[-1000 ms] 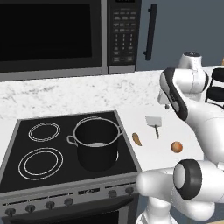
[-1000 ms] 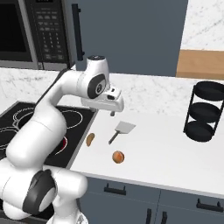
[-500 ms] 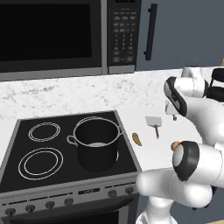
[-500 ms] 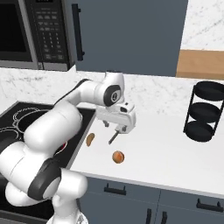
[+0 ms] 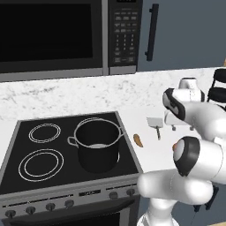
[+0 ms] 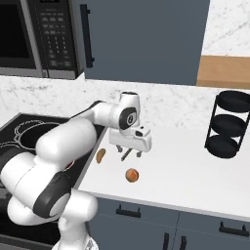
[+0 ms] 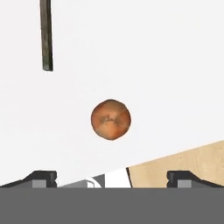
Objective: Put the sweet potato and onion in the pot. Retrieve the spatula and lightly stir the vegetables in the pot.
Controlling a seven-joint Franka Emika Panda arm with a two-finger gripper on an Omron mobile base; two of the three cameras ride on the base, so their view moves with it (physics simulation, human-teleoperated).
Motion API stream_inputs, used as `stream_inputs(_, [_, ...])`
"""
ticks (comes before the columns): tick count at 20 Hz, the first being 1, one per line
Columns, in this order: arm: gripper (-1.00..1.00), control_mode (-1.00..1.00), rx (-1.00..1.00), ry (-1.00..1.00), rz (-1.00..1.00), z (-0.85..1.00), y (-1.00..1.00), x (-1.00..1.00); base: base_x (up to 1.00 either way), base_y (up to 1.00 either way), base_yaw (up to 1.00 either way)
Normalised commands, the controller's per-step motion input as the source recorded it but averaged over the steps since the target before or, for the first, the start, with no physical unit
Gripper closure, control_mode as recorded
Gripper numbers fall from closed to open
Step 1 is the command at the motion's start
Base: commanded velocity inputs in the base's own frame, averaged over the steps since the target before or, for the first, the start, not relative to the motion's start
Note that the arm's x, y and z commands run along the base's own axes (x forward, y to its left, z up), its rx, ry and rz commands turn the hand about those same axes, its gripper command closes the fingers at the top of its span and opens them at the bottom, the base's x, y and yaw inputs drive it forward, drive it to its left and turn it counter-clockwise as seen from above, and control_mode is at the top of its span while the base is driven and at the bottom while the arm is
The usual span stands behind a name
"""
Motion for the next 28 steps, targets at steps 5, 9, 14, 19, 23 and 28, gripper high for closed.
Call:
stream_inputs(5, [-1.0,-1.0,0.0,0.0,0.0,-0.46,0.0,0.0,0.0,0.0,0.0])
stream_inputs(9, [-1.0,-1.0,0.0,0.0,0.0,-0.47,0.0,0.0,0.0,0.0,0.0])
stream_inputs(14, [-1.0,-1.0,0.0,0.0,0.0,-0.43,0.0,0.02,0.0,0.0,0.0])
stream_inputs(19, [-1.0,-1.0,0.0,0.0,0.0,-0.32,-0.1,0.0,0.0,0.0,0.0])
stream_inputs(23, [-1.0,-1.0,0.0,0.0,0.0,-0.29,-0.11,0.0,0.0,0.0,0.0])
stream_inputs(28, [-1.0,-1.0,0.0,0.0,0.0,-0.28,-0.04,0.0,0.0,0.0,0.0])
